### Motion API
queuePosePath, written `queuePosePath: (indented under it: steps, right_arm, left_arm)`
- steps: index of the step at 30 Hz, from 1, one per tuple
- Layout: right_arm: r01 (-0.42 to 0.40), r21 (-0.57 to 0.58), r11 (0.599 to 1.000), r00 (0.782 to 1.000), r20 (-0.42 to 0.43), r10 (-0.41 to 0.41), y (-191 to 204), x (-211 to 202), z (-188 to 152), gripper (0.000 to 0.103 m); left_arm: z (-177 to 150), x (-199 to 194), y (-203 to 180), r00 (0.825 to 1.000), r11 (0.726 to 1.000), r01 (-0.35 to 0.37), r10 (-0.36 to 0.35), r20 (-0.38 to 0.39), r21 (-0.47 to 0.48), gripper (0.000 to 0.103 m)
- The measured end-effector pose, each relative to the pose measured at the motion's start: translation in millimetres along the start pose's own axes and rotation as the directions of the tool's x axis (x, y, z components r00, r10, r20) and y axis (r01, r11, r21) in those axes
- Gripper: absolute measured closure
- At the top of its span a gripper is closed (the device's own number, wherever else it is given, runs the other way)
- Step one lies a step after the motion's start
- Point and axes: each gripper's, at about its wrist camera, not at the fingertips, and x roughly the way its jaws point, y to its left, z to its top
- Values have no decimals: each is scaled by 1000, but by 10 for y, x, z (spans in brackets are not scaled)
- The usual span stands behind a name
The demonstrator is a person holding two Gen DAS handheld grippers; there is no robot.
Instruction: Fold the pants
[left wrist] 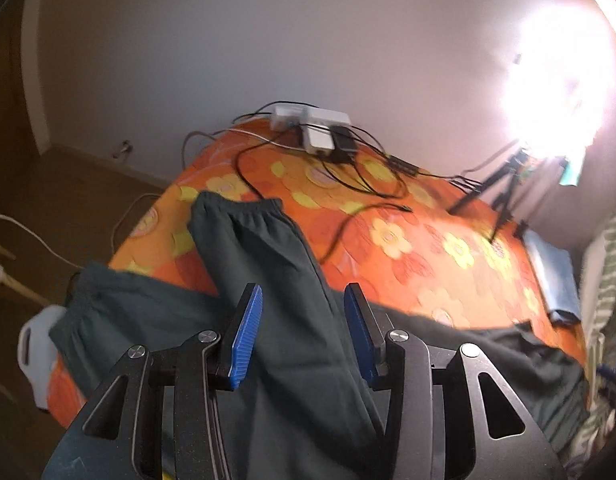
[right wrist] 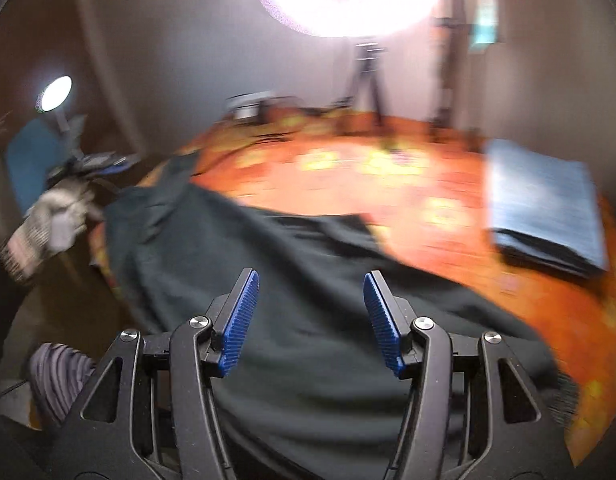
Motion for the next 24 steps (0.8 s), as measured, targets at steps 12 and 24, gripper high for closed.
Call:
queuePosePath:
  steps: [12, 24]
  right_arm:
    - [-260, -68, 963, 951, -193, 243, 776, 1062, -173, 46]
    - [-387, -161, 908, 894, -308, 326, 1313, 1485, -347, 46]
  left_arm:
    - [424, 1153, -320, 977, 994, -104, 109, -186, 38, 51]
    - [486, 1746, -133, 932, 960, -279, 278, -233, 29, 51]
